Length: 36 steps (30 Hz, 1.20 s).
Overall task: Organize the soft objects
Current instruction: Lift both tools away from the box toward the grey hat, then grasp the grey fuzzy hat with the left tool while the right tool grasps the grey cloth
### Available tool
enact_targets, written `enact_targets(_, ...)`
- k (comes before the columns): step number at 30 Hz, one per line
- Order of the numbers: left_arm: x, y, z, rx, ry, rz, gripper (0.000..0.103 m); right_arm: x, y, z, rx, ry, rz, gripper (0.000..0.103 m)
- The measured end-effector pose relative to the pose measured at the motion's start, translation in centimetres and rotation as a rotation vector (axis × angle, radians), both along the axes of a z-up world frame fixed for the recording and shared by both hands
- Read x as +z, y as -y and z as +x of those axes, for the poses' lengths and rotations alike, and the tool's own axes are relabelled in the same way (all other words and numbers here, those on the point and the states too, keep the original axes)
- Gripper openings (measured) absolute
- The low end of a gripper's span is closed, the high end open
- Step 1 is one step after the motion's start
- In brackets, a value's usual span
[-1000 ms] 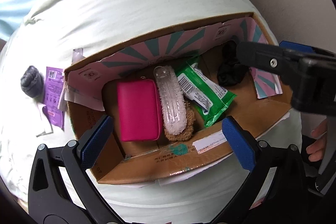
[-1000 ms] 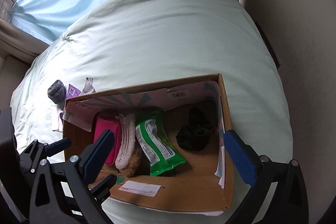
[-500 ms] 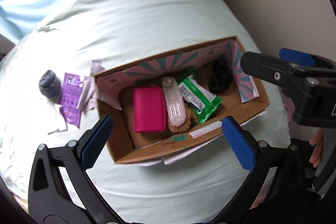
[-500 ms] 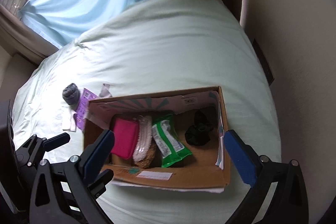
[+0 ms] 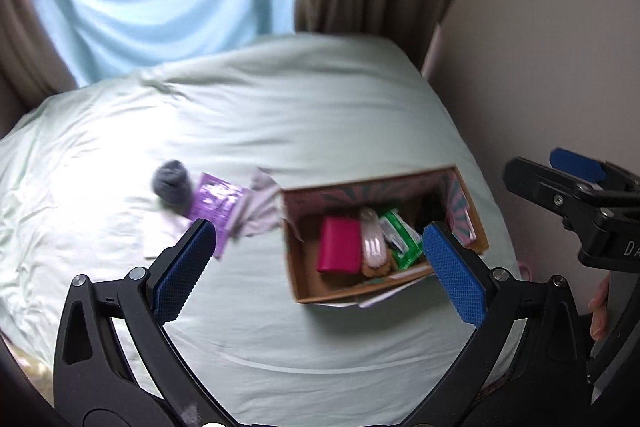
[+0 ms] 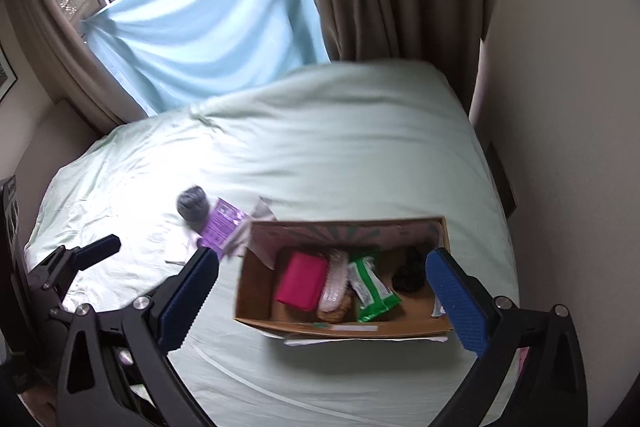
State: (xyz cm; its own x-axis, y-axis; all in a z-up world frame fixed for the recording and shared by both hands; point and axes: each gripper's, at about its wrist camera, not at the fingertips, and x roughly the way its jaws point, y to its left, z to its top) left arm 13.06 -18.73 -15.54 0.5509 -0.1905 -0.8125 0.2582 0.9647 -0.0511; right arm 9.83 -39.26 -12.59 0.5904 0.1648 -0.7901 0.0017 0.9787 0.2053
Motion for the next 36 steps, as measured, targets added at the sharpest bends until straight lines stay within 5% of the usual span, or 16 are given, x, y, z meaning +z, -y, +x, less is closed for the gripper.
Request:
enact_targets(10, 5.7, -11.2, -1.7, 0.095, 0.083, -0.003, 0.103, 5.6, -8.7, -3.0, 0.005, 0.093, -0.066, 0.103)
enact_targets(20, 7.9, -20.2, -2.1, 0.083, 0.142, 0.016, 0.103, 6.3, -16.1, -4.4, -0.049, 0.089, -0.123, 0.103)
enact_targets(28, 6.2, -24.5, 0.5, 0.055, 0.116, -0.007, 0.103, 5.1, -20.1, -3.2, -0.075, 0.08, -0.081, 0.103)
enact_targets(36, 1.5, -27.4, 5.1, -0.008, 0.066, -0.04, 0.103, 0.2, -24.1, -0.2, -0.155, 0.033, -0.01, 0.103)
